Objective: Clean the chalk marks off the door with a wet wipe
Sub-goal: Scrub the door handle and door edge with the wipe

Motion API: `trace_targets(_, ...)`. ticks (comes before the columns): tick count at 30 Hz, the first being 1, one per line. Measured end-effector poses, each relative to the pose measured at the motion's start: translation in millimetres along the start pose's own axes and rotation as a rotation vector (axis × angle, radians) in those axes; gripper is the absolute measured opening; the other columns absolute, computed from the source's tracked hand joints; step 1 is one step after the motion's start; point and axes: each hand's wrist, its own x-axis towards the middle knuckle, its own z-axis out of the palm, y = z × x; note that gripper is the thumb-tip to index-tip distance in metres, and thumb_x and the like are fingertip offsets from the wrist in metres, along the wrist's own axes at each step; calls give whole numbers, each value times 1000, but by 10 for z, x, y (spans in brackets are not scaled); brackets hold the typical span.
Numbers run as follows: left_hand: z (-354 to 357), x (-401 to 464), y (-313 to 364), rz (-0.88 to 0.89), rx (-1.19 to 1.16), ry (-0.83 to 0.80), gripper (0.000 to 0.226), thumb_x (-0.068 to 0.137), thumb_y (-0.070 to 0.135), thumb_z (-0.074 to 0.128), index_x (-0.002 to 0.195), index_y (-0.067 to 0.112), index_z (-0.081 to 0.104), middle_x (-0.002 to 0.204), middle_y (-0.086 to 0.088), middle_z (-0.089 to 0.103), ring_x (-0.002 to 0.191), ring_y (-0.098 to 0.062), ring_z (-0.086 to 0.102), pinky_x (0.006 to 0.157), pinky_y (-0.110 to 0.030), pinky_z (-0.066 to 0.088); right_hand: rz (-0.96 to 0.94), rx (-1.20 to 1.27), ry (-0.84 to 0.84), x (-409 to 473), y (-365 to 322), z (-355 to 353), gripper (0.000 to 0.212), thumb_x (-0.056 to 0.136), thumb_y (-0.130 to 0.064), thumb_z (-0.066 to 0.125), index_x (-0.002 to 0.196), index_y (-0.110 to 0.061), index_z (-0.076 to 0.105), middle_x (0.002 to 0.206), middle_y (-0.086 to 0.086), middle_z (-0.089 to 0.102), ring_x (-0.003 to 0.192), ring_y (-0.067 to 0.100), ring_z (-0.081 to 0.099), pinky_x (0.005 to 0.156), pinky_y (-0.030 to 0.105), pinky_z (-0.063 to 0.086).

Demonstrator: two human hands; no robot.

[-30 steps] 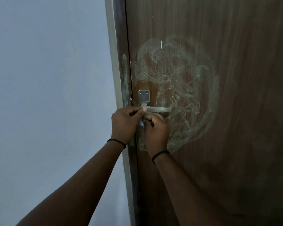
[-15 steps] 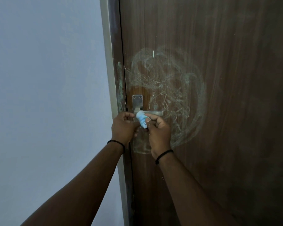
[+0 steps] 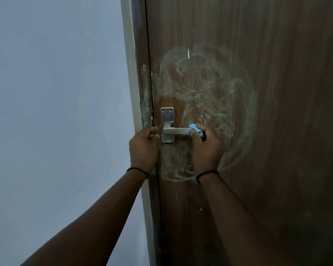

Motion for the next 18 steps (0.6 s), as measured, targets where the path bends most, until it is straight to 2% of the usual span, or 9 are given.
trace_targets(3, 65, 59, -22, -7, -81, -49, 27, 95, 12, 52, 115, 17, 70, 95, -6, 74, 85, -18, 70, 86, -42, 58, -168, -115, 36, -34, 2, 190, 13, 85, -7, 70, 97, -11, 73, 97, 5, 64, 86, -7, 47, 80, 7, 43)
trace_targets(5, 101, 97, -34, -22, -108, -58, 27, 97, 16, 50, 117, 18, 68, 103, -7, 73, 95, -23, 68, 90, -43, 55, -279, -148, -17, -93, -40, 374, 14, 84, -6, 69, 96, -10, 74, 95, 7, 64, 87, 4, 54, 78, 21, 49)
trace_targets(7, 112, 133, -56, -33, -107, -17, 28, 101, 22, 45, 120, 19, 65, 111, -4, 71, 101, -21, 65, 92, -33, 52, -420, -226, -124, -135, -126, 571, 9, 84, -7, 67, 91, -8, 73, 91, 10, 65, 85, 21, 59, 75, 34, 52)
trace_targets(9, 88, 139, -87, -51, -84, 37, 27, 102, 25, 41, 115, 20, 64, 104, 3, 69, 95, -13, 63, 81, -19, 46, -503, -335, -201, -160, -209, 696, 5, 85, -9, 66, 84, -9, 71, 85, 8, 62, 82, 24, 56, 72, 38, 49)
trace_targets(11, 73, 137, -125, -120, -206, 41, 24, 103, 26, 40, 101, 22, 64, 87, 2, 68, 80, -15, 65, 69, -24, 49, -566, -399, -202, -170, -205, 661, 6, 85, -10, 66, 87, -12, 71, 86, 6, 63, 84, 24, 54, 74, 35, 47)
trace_targets(13, 50, 130, -148, -161, -308, 19, 25, 104, 29, 39, 92, 28, 61, 82, -3, 71, 74, -20, 68, 64, -29, 54, -570, -366, -88, -137, -113, 481, 12, 84, -6, 66, 95, -10, 72, 92, 9, 65, 88, 26, 56, 79, 29, 43)
trace_targets(15, 56, 123, -147, -134, -309, -10, 23, 104, 31, 39, 94, 33, 61, 83, -2, 72, 76, -19, 70, 65, -28, 55, -464, -319, 69, -34, 9, 240, 11, 85, -5, 65, 95, -7, 70, 94, 12, 62, 89, 22, 55, 78, 23, 42)
trace_targets(17, 96, 106, -120, -105, -294, -35, 23, 103, 32, 41, 95, 35, 62, 84, 0, 72, 79, -19, 71, 73, -36, 59, -340, -285, 100, 37, 61, 86, 9, 86, -6, 64, 94, -6, 67, 97, 14, 61, 91, 9, 49, 80, 13, 40)
trace_targets(18, 124, 97, -101, -102, -290, -46, 24, 103, 31, 42, 93, 36, 63, 85, -1, 72, 81, -21, 71, 78, -42, 59, -325, -297, 69, 32, 44, 90, 10, 86, -5, 64, 95, -6, 67, 98, 14, 61, 92, 8, 48, 81, 15, 41)
